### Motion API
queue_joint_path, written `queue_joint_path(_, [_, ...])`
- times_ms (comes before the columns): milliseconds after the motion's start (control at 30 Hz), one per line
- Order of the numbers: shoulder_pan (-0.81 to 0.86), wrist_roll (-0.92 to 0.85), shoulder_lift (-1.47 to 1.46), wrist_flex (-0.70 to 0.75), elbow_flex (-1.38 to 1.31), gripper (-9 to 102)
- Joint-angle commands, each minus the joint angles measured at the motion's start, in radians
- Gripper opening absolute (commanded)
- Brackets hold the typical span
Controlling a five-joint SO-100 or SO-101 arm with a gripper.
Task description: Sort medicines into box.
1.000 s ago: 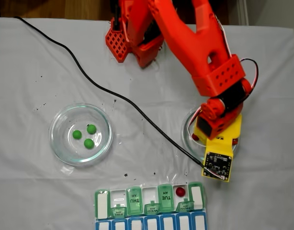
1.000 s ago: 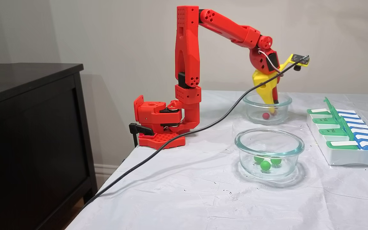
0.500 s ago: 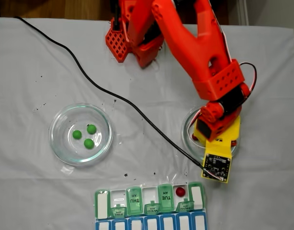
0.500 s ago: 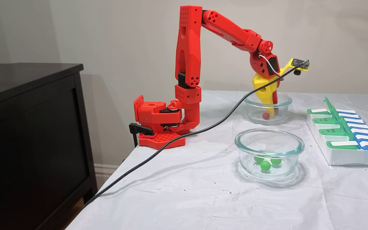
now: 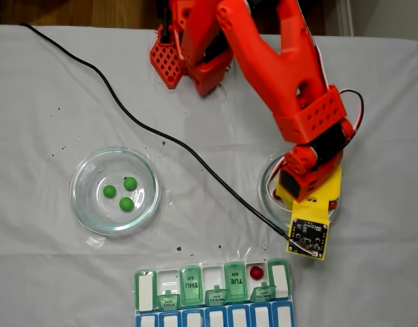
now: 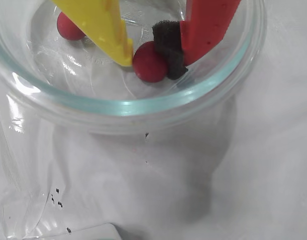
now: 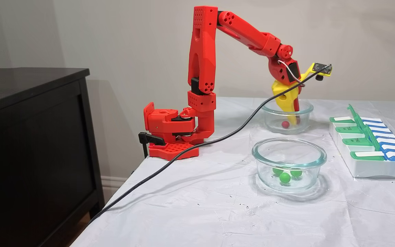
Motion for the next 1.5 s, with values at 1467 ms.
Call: queue_joint_path(1467, [0.601, 0.313, 0.196, 0.153, -0.195, 0])
